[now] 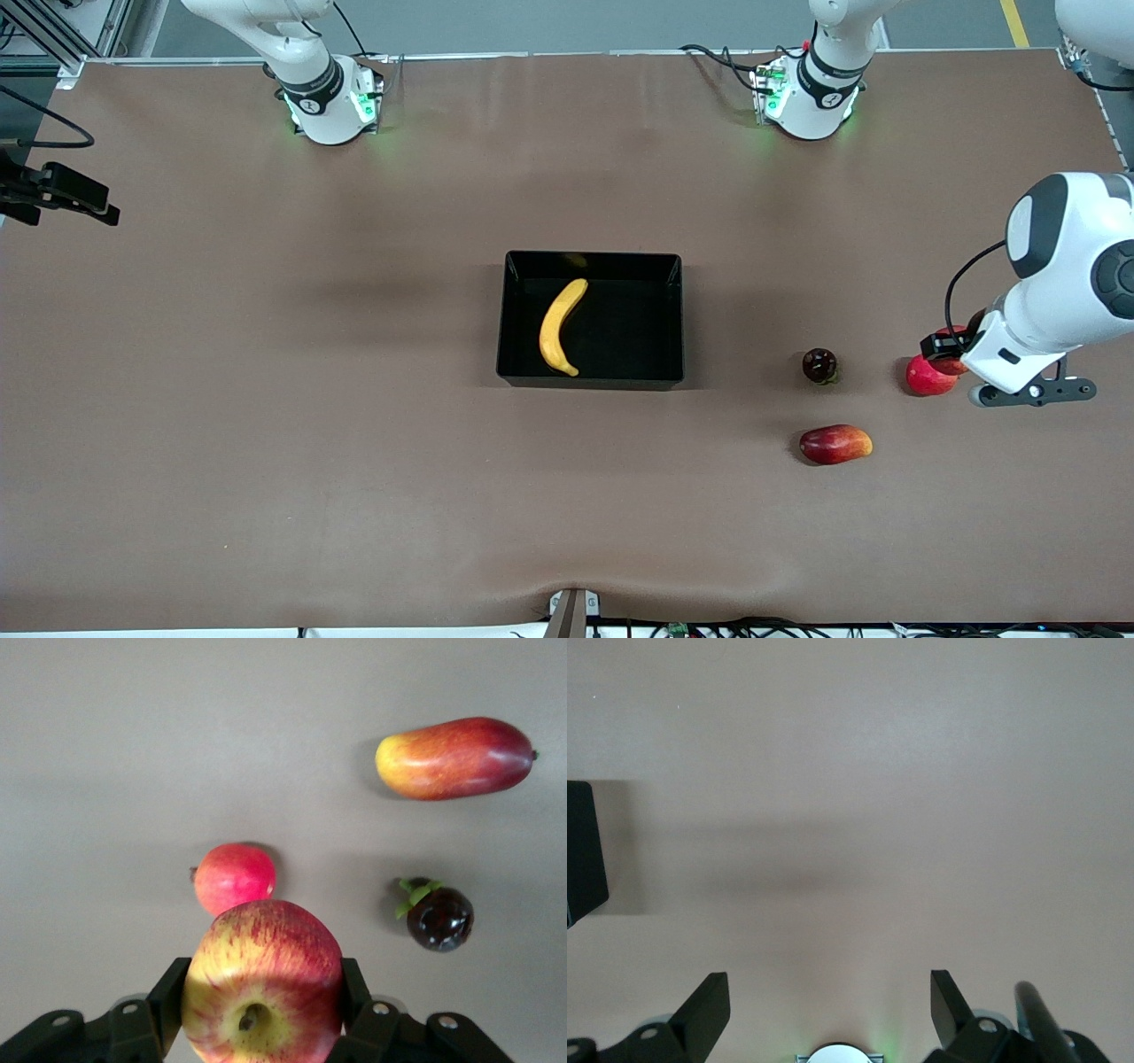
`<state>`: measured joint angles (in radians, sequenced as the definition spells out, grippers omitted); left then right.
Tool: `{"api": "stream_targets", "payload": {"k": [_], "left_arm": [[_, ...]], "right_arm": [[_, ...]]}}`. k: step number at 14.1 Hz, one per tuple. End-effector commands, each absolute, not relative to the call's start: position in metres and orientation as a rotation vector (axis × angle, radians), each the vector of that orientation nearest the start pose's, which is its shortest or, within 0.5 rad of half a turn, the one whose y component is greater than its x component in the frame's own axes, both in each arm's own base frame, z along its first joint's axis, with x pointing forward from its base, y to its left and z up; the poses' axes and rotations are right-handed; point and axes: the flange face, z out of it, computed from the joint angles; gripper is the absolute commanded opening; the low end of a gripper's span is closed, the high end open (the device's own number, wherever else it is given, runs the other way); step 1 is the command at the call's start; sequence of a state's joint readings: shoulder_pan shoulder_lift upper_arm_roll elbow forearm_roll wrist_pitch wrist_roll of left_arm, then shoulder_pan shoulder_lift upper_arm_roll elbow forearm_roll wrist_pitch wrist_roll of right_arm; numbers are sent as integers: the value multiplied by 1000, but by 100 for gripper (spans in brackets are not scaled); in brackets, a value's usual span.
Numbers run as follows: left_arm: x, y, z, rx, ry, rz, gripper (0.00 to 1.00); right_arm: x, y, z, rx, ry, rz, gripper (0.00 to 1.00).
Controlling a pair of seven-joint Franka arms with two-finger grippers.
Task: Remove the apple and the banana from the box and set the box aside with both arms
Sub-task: 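Lower the red apple onto the table and open the left gripper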
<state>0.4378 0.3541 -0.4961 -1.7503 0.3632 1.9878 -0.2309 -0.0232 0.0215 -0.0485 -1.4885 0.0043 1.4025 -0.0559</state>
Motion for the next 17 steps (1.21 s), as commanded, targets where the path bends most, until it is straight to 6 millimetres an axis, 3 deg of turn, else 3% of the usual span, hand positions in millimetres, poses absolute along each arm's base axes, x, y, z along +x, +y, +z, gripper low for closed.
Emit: {"api": "stream_targets", "payload": {"k": [1,10,13,17], "left_arm": [[631,15,363,-3014,-35,-11,0],[647,13,245,-3141,-15,28,0],[649,12,225,-3142,17,15,0],[653,12,217,-3123,56,-2,0]], "right_arm": [[550,-36,630,-3092,36,176,100],[550,-33,629,-3071,37,176,100],[551,-30,629,-3069,32,176,100],[551,-27,629,-3070,25,174,100]]}}
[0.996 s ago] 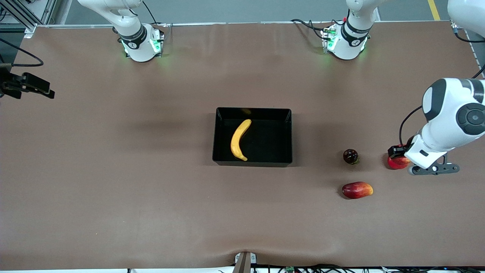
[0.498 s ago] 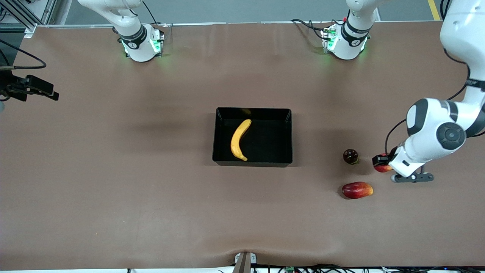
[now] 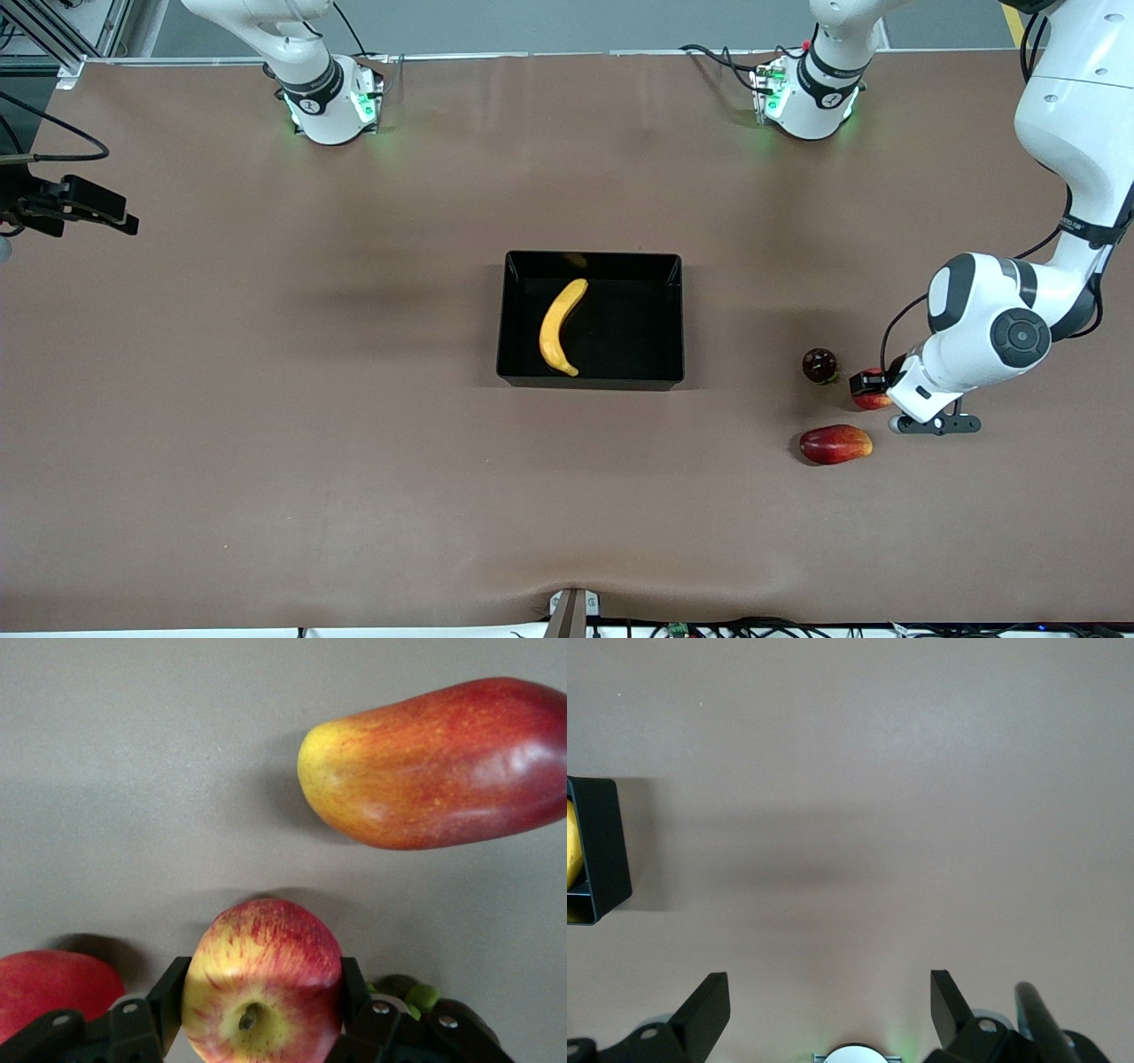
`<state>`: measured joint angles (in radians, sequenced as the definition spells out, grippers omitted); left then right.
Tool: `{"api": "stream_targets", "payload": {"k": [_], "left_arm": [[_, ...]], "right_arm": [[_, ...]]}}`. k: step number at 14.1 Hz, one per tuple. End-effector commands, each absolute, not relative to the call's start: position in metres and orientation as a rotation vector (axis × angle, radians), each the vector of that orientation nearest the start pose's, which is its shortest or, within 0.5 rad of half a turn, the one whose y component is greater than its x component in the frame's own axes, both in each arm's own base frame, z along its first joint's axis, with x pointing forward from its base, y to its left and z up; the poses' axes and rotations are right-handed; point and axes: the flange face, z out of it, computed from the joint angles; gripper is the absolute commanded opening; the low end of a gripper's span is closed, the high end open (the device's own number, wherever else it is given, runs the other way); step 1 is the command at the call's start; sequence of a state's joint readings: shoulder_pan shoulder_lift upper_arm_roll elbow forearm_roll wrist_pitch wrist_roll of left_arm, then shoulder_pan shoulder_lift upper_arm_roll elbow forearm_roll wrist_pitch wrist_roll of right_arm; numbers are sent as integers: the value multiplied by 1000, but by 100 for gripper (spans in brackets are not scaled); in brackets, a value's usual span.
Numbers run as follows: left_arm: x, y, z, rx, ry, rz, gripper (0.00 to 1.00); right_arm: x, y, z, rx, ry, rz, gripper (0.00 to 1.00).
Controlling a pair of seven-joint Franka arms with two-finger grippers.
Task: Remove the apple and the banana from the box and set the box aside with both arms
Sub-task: 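Lower the red apple onto the table and open the left gripper, then move the left gripper back over the box to the banana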
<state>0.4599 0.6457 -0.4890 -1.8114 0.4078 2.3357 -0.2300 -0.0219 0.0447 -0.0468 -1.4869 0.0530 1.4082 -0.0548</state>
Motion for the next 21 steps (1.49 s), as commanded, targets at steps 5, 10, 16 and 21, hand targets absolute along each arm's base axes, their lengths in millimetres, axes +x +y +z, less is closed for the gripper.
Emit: {"api": "stream_targets", "payload": {"k": [5,10,16,21], "left_arm": [[656,20,210,-3079,40,-12,54],[659,-25,289,-3054,90,-81,100],[629,-160,383,-3059,71,-47,100],[565,-320,387,-3120,-68,-51,100]], "right_arm": [[551,-23,630,-3086,9,174,100],[553,-23,627,-3084,9,179,100],[557,-23,619,-3082,9,202,100],[559,-26,618,-3077,18,196,100]]}}
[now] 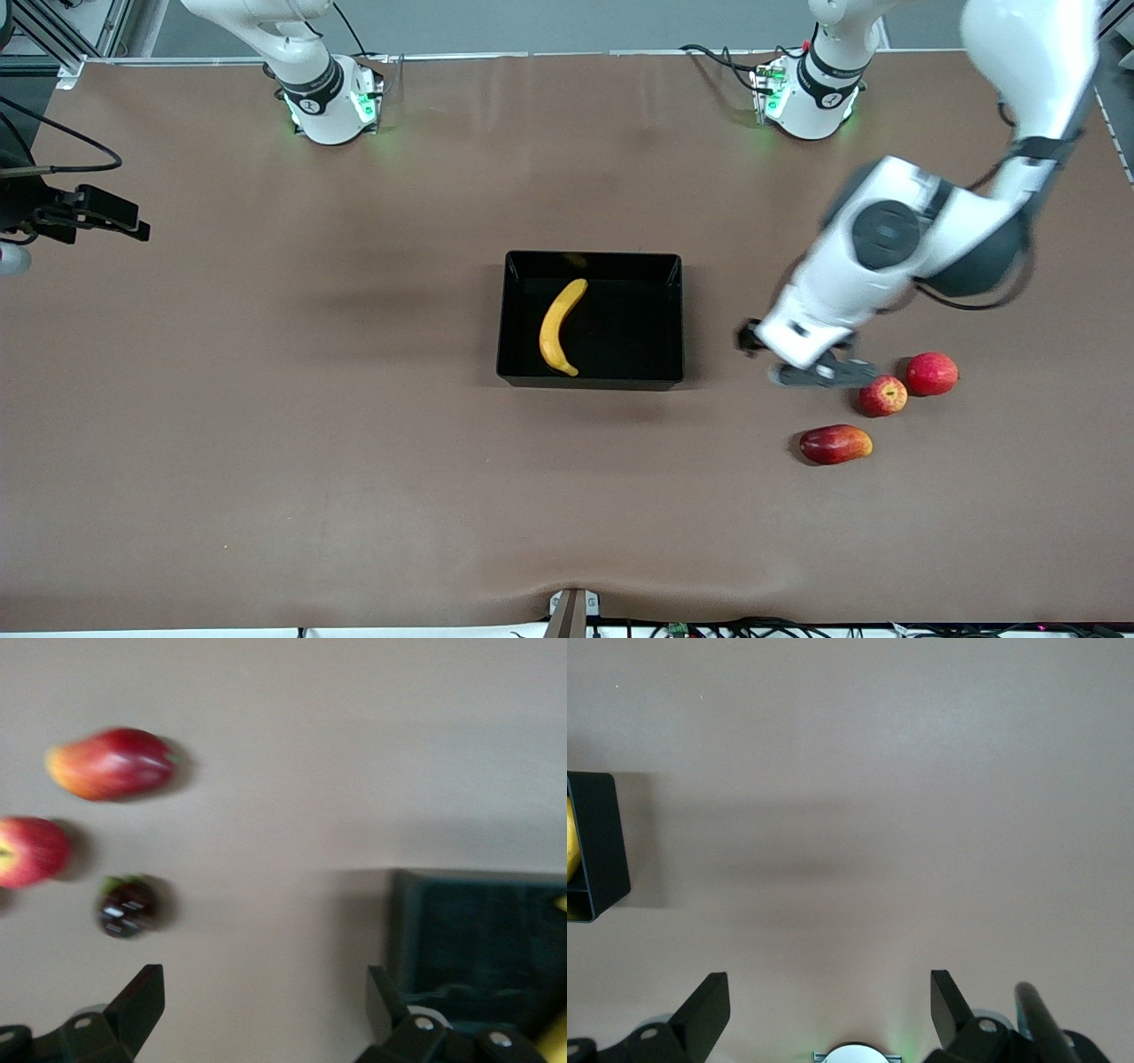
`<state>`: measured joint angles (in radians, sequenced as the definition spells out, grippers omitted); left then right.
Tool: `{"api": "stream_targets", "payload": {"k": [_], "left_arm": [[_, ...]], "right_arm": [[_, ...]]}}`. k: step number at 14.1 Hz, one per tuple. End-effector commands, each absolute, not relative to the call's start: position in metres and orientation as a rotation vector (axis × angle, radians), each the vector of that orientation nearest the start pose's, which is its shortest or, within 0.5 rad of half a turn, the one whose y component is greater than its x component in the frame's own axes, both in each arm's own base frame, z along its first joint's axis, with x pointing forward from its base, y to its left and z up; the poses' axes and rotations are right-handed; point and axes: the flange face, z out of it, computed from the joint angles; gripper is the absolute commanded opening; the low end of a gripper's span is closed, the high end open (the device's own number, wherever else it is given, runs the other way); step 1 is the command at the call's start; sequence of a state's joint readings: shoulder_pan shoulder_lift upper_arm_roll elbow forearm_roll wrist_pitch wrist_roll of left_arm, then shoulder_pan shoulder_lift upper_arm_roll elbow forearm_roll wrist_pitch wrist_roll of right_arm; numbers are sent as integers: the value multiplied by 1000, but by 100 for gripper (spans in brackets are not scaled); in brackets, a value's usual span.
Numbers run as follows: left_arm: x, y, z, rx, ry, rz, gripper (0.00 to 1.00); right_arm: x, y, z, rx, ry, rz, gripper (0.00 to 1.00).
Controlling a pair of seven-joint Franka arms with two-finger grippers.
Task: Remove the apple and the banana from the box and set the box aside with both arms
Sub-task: 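Move the left gripper back over the box to the banana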
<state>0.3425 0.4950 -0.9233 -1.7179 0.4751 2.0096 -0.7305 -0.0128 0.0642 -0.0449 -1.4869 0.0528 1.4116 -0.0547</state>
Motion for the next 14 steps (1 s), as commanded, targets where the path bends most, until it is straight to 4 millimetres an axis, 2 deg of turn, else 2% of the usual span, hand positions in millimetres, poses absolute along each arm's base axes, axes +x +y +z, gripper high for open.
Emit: {"api": "stream_targets", "payload": {"k": [1,4,5,7,10,14], "left_arm": [[552,-347,381,-3126,-109,-40,100],[518,-438,368,-3185,-111,4,100],[517,-453,354,-3174,-139,10,100],[503,-487,323,-3142,-135,4,100],[499,-516,277,-3115,-292,-76,100],[498,-528,237,-3181,-360,-80,100]], "right_arm": [[559,-27,616,-3074,23,203,100],[558,-30,615,-3073,30,215,100],[558,-30,615,-3074,30,215,100],[557,-32,613,-3075,35,222,100],[558,-32,613,-3075,35,220,100],[557,-32,613,-3075,35,222,100]]}}
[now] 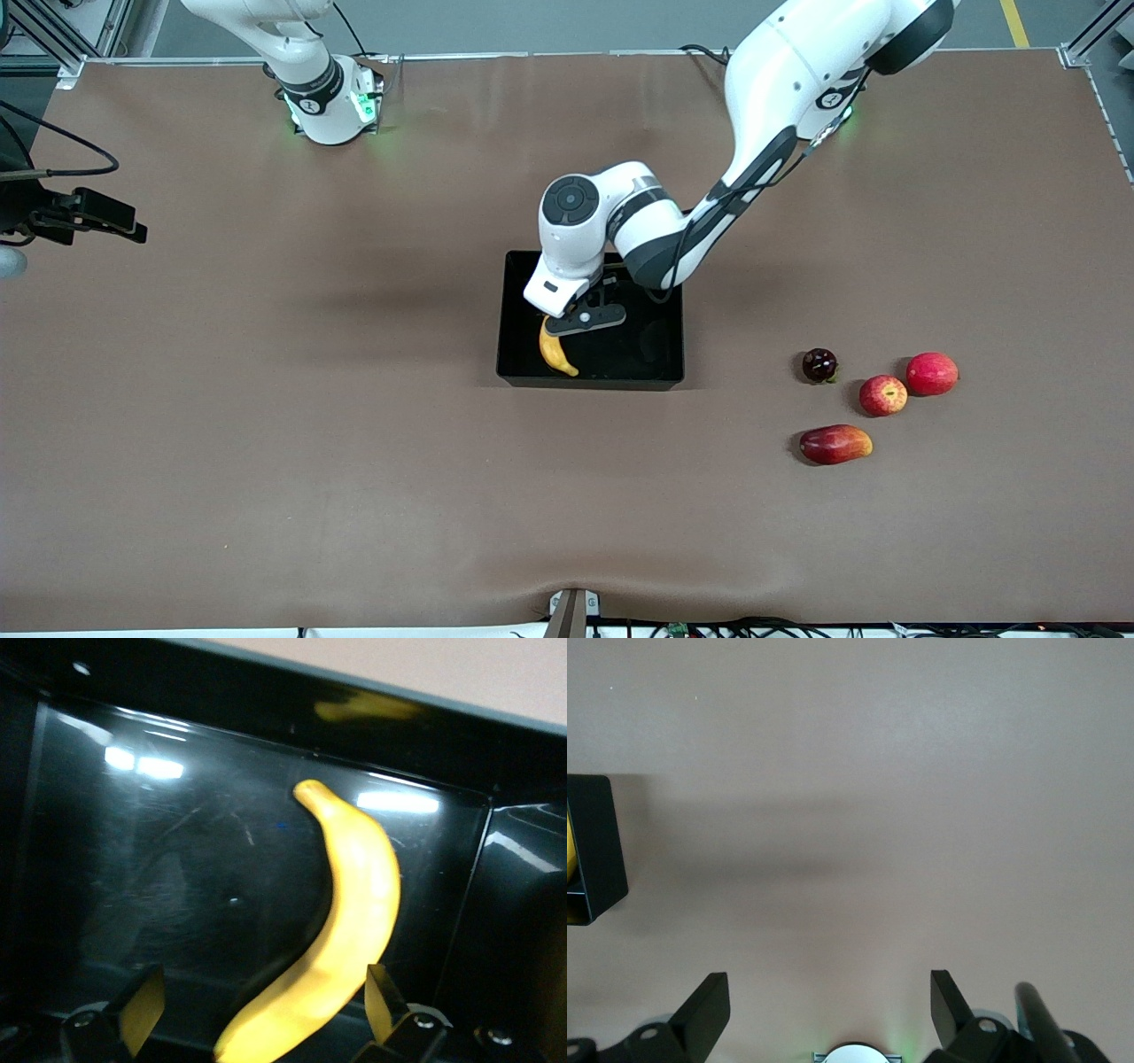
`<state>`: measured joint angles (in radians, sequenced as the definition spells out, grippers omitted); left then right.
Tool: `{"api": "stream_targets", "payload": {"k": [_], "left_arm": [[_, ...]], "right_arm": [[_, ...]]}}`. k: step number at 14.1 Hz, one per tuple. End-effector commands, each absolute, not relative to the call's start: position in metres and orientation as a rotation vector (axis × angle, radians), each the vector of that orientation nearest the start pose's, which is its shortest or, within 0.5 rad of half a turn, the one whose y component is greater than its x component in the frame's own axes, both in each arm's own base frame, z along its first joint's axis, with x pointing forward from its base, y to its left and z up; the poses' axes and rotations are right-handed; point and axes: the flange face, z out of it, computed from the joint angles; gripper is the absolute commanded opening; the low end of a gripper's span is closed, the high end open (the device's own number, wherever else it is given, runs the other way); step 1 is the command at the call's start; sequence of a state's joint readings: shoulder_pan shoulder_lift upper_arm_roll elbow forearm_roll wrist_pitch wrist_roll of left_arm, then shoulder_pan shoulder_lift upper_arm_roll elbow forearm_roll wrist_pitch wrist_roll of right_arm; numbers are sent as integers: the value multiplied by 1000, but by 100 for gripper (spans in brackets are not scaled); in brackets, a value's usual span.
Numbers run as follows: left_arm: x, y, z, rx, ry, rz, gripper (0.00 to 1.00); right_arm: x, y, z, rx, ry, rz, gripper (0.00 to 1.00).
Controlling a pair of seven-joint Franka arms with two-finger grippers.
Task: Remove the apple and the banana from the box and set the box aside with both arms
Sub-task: 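Move the left gripper back over the box to the banana, then grasp the yellow banana with the left gripper inside the box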
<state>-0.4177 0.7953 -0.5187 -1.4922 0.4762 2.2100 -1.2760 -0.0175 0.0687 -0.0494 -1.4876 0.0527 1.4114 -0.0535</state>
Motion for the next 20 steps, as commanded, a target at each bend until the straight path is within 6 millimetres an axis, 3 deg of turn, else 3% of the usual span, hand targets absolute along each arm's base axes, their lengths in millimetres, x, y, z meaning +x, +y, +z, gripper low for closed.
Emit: {"api": "stream_targets", "payload": {"k": [1,5,10,11,14,15,20], "left_arm": [[498,-530,230,-3196,-361,-75,100],[494,-535,199,-3209,-490,-84,100],[481,-543,180,-3180,-405,-145,100],[481,-542,177,-3181,-366,-145,89],[481,-542,177,-3188,-236,-154,17],[481,-542,178,-3187,-229,-155,0],[491,-539,194,-3198,-187,-186,0]], "right_arm": [[557,-31,613,-3075,33,222,100],[557,-32,613,-3074,35,224,100],[559,-33,609,-3071,40,229,100],[560,-33,609,-3071,37,231,100],[562,-32,605,-3067,40,237,100],[565,-30,600,-3065,33,254,100],[575,-13,580,-3061,-29,306,100]]}}
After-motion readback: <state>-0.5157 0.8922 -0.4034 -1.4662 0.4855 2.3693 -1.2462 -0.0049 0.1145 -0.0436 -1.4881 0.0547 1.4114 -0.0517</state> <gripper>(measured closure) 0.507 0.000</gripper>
